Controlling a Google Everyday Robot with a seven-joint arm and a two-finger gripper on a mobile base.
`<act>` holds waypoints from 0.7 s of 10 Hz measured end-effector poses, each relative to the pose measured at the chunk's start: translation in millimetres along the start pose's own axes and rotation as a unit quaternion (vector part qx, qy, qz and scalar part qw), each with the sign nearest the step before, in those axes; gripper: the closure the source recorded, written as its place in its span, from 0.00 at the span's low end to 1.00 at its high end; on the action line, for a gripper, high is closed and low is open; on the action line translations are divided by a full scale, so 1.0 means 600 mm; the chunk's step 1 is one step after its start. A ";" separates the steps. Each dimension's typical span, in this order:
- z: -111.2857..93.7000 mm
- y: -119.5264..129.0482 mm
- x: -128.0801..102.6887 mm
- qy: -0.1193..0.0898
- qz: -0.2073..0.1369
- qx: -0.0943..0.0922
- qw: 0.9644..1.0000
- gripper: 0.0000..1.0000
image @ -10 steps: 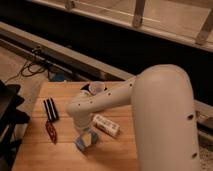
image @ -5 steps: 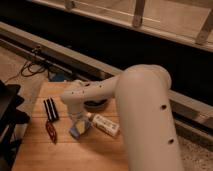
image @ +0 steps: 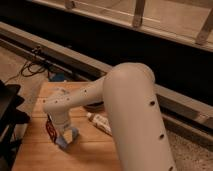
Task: Wipe the white sponge on the table
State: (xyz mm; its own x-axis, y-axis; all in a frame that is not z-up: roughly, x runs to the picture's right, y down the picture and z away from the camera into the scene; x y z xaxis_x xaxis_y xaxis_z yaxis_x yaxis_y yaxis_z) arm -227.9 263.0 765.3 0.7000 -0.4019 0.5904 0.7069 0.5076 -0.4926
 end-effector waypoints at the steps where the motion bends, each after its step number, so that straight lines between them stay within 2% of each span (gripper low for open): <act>1: 0.007 0.025 -0.024 -0.005 -0.001 -0.006 1.000 0.94; 3: 0.012 0.074 -0.034 -0.006 0.022 -0.013 1.000 0.94; 5: 0.006 0.122 0.001 0.000 0.053 -0.012 0.999 0.94; 7: -0.005 0.139 0.048 0.007 0.075 -0.008 0.997 0.94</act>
State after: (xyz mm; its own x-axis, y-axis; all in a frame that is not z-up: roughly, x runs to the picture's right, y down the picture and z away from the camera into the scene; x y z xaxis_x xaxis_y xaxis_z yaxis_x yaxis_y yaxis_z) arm -148.8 291.6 739.5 0.7990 -0.3330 0.5008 0.5960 0.5500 -0.5851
